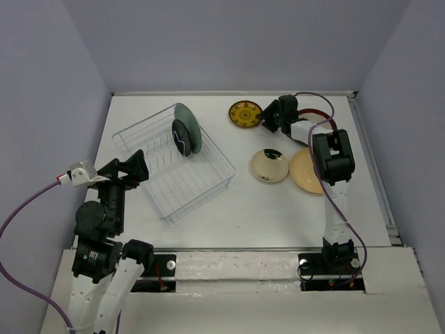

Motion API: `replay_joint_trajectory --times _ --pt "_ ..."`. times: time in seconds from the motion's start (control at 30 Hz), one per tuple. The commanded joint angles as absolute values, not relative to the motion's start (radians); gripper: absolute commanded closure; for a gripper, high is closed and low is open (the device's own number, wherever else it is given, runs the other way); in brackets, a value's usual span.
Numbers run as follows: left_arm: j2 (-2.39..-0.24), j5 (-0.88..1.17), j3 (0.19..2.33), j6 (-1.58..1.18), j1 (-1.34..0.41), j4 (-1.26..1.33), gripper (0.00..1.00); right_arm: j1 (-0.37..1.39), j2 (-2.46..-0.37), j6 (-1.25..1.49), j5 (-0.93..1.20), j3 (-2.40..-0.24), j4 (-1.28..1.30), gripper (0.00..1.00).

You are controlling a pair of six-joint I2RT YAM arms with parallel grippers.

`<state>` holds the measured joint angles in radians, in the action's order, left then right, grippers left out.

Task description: Load the plates into the dish rack

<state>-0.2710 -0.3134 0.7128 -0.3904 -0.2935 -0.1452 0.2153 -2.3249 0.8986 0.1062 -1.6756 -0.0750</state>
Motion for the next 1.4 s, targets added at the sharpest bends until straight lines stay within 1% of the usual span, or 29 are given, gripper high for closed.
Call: replay_joint_trajectory --times 0.0,0.13,0.17,0.23,0.27,0.43,0.47,0.53,0.57,0.63,0.67,0.7,0.73,0.77,0.87,0.9,0.97,1.0,1.03,1.13,1.17,1.27,1.3,1.37 --pt "-0.282 -0.308 0.709 -0.373 -0.299 -0.084 0.01 0.212 -2.410 0.992 0.144 -1.750 -0.080 0.51" --pt "-0.285 -0.313 0.709 -0.373 -0.299 -0.086 0.01 0.212 -2.462 1.046 0.161 -1.782 -0.080 0.63" --pt "-0.287 -0.317 0.710 -0.373 -0.299 -0.086 0.01 0.212 -2.468 1.061 0.163 -1.784 -0.080 0.74" --pt "-0.293 -0.319 0.710 -0.374 -0.299 -0.084 0.01 0.212 -2.462 1.071 0.150 -1.784 -0.083 0.84" --pt "-0.293 -0.318 0.709 -0.373 -0.299 -0.086 0.01 0.212 -2.448 1.071 0.138 -1.769 -0.087 0.93" --pt "-0.296 -0.314 0.709 -0.377 -0.298 -0.080 0.01 0.212 -2.283 0.993 0.025 -1.683 -0.130 0.93" --pt "-0.295 -0.316 0.709 -0.377 -0.296 -0.081 0.01 0.212 -2.207 0.974 0.008 -1.657 -0.130 0.93" --pt "-0.293 -0.322 0.709 -0.380 -0.296 -0.081 0.01 0.212 -2.119 0.919 -0.057 -1.625 -0.129 0.93" --pt "-0.290 -0.322 0.709 -0.377 -0.296 -0.081 0.01 0.212 -2.027 0.899 -0.075 -1.593 -0.121 0.93" --pt "-0.287 -0.324 0.710 -0.377 -0.295 -0.081 0.01 0.238 -1.932 0.842 -0.176 -1.568 -0.074 0.93" --pt "-0.285 -0.327 0.710 -0.379 -0.293 -0.080 0.01 0.286 -1.886 0.760 -0.222 -1.557 -0.058 0.93" --pt "-0.284 -0.327 0.710 -0.379 -0.291 -0.078 0.01 0.317 -1.800 0.720 -0.324 -1.543 -0.031 0.93" --pt "-0.284 -0.331 0.710 -0.379 -0.290 -0.078 0.01 0.349 -1.761 0.639 -0.377 -1.539 -0.022 0.93" --pt "-0.284 -0.333 0.710 -0.379 -0.290 -0.078 0.01 0.423 -1.726 0.602 -0.424 -1.536 -0.014 0.93" --pt "-0.281 -0.351 0.710 -0.383 -0.285 -0.084 0.01 0.533 -1.635 0.487 -0.581 -1.555 0.043 0.93" --pt "-0.281 -0.353 0.710 -0.387 -0.284 -0.086 0.01 0.604 -1.628 0.470 -0.613 -1.578 0.070 0.93" --pt "-0.281 -0.360 0.710 -0.391 -0.278 -0.086 0.01 0.685 -1.629 0.410 -0.727 -1.632 0.126 0.93" --pt "-0.279 -0.362 0.710 -0.393 -0.275 -0.086 0.01 0.772 -1.637 0.385 -0.774 -1.647 0.126 0.93" --pt "-0.281 -0.367 0.710 -0.394 -0.272 -0.089 0.01 0.816 -1.666 0.333 -0.876 -1.666 0.127 0.93" --pt "-0.281 -0.374 0.710 -0.394 -0.272 -0.092 0.01 0.960 -1.750 0.250 -1.030 -1.796 0.127 0.93" --pt "-0.281 -0.379 0.712 -0.394 -0.270 -0.094 0.01 0.989 -1.828 0.191 -1.060 -1.887 0.127 0.93" --pt "-0.270 -0.394 0.713 -0.394 -0.270 -0.098 0.01 1.067 -1.968 0.031 -1.164 -2.052 0.109 0.93" --pt "-0.265 -0.399 0.713 -0.394 -0.273 -0.100 0.01 1.080 -2.064 -0.006 -1.183 -2.168 0.095 0.93" --pt "-0.255 -0.416 0.716 -0.393 -0.276 -0.106 0.01 1.110 -2.185 -0.150 -1.221 -2.258 0.052 0.93"
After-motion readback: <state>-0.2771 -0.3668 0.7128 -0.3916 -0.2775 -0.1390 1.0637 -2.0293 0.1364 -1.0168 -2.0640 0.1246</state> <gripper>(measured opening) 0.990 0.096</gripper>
